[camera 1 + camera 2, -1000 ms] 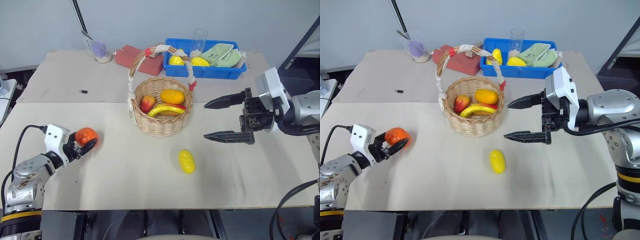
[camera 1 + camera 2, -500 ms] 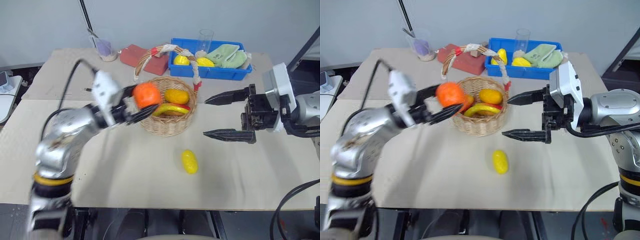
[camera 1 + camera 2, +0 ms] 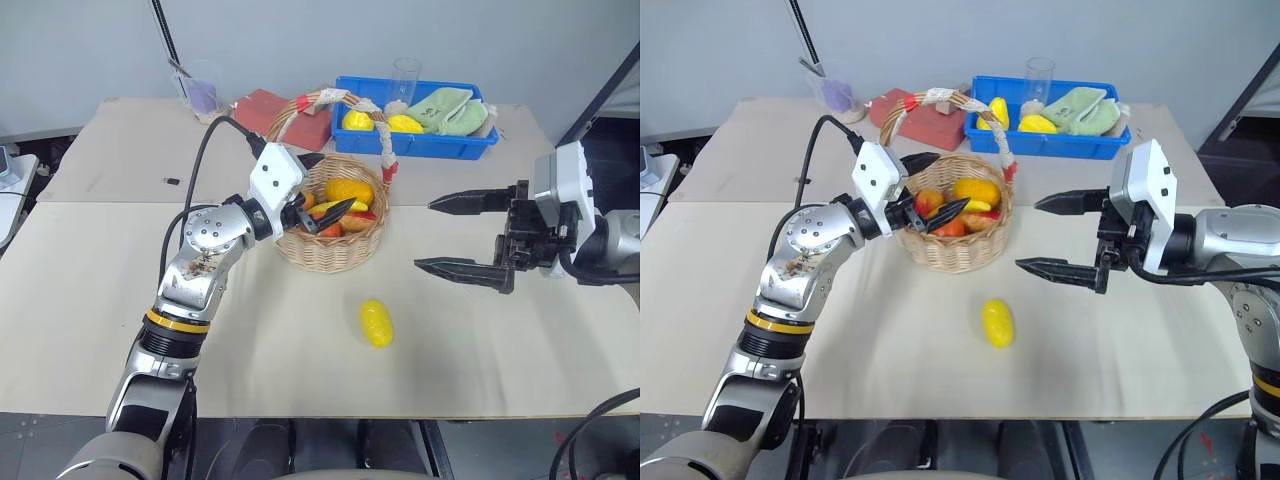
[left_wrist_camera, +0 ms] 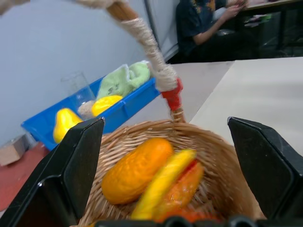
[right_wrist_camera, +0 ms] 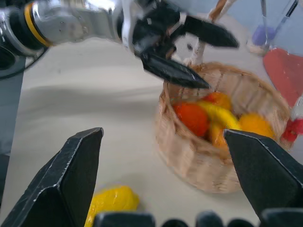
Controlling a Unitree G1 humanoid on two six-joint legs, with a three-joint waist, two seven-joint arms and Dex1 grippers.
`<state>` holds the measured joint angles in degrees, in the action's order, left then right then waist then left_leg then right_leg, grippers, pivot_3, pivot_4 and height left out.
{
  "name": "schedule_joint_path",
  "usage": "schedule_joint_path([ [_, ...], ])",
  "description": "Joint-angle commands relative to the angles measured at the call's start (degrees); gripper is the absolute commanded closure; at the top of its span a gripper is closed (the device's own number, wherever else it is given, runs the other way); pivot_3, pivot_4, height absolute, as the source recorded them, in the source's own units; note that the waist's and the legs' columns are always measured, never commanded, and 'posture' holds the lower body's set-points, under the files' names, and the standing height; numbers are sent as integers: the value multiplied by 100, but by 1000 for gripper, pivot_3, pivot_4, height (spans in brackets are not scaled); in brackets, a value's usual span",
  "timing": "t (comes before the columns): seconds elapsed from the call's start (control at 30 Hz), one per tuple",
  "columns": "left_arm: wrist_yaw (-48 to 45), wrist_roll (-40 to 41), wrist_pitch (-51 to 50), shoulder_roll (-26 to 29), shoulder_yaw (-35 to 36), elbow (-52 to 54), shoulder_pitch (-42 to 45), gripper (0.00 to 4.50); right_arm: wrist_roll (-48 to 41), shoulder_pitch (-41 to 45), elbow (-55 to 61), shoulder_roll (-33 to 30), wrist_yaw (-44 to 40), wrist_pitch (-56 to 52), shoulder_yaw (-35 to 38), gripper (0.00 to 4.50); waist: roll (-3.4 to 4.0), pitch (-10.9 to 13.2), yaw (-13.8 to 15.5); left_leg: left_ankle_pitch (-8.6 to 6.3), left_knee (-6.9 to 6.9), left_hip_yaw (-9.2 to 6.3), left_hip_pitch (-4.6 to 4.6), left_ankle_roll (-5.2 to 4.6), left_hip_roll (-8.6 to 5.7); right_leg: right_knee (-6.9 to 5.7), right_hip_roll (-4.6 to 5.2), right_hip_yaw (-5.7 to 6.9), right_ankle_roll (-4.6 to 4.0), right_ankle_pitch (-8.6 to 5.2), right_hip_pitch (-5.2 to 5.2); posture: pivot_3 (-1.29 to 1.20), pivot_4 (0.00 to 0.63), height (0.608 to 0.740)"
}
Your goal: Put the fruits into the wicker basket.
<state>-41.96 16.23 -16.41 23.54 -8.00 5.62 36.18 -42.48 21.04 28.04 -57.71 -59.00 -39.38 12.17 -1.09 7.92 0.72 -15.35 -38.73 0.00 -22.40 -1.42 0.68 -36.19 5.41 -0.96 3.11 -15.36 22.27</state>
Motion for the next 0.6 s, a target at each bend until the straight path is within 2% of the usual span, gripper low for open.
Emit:
schedule_joint_path([
  [0.03, -930, 784, -506, 627, 253, 884, -316, 67, 143, -353, 389, -163, 43, -59, -58, 0, 0, 0, -23, -2, 0, 1, 0, -3, 5, 0, -3, -1, 0, 0, 0, 0, 150, 740],
  [0.23, -1952, 1582, -1096, 1998, 732, 1876, -949, 67, 643, -354, 626, 109, 842, -522, -1062, 0, 3, 2, -104, -4, 0, 1, 10, -6, 15, -2, -21, -6, -7, -4, -1, 0, 150, 740],
  [0.37, -2518, 2035, -1277, 2835, 1269, 2502, -1740, 67, 1117, -163, 472, 731, 1687, -1149, -1908, 0, 8, 5, -105, -4, 1, 0, 12, -6, 15, -2, -16, -6, -8, -5, -2, 0, 150, 740],
  [0.47, -2612, 2032, -1205, 3113, 1503, 2755, -2319, 67, 1055, -99, 439, 1176, 1990, -1602, -2162, 0, 10, 6, -68, -4, 1, 0, 7, -6, 13, -1, -11, -4, -8, -5, 1, 0, 150, 740],
  [0.6, -2510, 2046, -1196, 3187, 1624, 2975, -2677, 67, 992, -117, 416, 1472, 2190, -2088, -2292, 0, 10, 6, 4, -4, 0, -1, 7, -5, 13, 2, -10, -1, -8, -5, -2, 0, 150, 740],
])
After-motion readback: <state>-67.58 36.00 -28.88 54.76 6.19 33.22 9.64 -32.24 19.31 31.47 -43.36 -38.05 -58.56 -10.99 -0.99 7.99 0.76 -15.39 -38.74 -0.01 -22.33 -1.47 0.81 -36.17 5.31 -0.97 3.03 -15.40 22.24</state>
